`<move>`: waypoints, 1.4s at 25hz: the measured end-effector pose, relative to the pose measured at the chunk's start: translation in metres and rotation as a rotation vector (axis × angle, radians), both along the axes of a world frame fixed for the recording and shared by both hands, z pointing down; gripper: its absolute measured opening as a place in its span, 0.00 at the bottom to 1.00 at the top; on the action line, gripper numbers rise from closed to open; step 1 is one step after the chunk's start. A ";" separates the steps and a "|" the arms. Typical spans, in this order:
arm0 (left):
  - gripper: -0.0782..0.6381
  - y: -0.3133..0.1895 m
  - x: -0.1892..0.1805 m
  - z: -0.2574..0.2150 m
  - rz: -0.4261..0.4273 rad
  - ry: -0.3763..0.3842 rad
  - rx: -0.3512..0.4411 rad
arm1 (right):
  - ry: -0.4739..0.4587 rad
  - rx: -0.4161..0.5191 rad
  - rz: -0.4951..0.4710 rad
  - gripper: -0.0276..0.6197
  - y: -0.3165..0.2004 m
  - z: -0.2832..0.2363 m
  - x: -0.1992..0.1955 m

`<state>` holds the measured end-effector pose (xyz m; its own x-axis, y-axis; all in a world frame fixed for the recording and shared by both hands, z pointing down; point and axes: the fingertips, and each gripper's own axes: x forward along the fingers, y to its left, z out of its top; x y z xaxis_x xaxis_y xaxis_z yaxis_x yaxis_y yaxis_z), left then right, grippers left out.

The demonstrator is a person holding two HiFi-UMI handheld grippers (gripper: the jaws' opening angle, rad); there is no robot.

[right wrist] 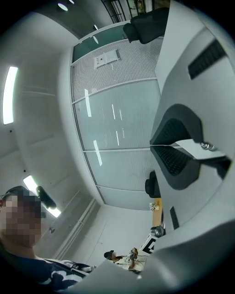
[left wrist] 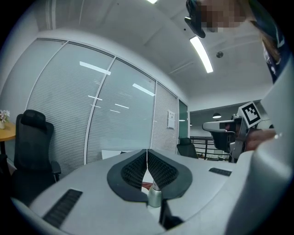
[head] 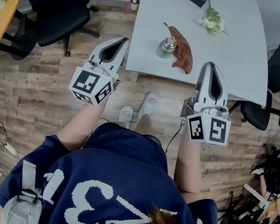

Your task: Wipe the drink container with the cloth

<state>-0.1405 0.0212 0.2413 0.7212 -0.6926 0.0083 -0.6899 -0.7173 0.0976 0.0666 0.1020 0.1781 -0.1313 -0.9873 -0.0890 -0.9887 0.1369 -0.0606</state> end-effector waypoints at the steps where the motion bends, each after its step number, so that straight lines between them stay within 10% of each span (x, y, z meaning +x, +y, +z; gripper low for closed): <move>1: 0.13 -0.005 0.004 0.001 -0.001 -0.002 0.000 | -0.003 0.004 -0.006 0.09 -0.007 0.000 0.004; 24: 0.14 -0.114 0.112 -0.004 -0.043 -0.006 0.051 | -0.049 -0.006 -0.223 0.09 -0.182 0.009 0.098; 35: 0.14 -0.125 0.140 0.035 0.176 -0.064 -0.006 | -0.038 -0.141 -0.180 0.09 -0.203 0.062 0.095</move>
<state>-0.0009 -0.1042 0.2765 0.8293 -0.5554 0.0614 -0.5585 -0.8272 0.0619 0.1617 -0.1008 0.2401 -0.3054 -0.9514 0.0402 -0.9458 0.2981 -0.1289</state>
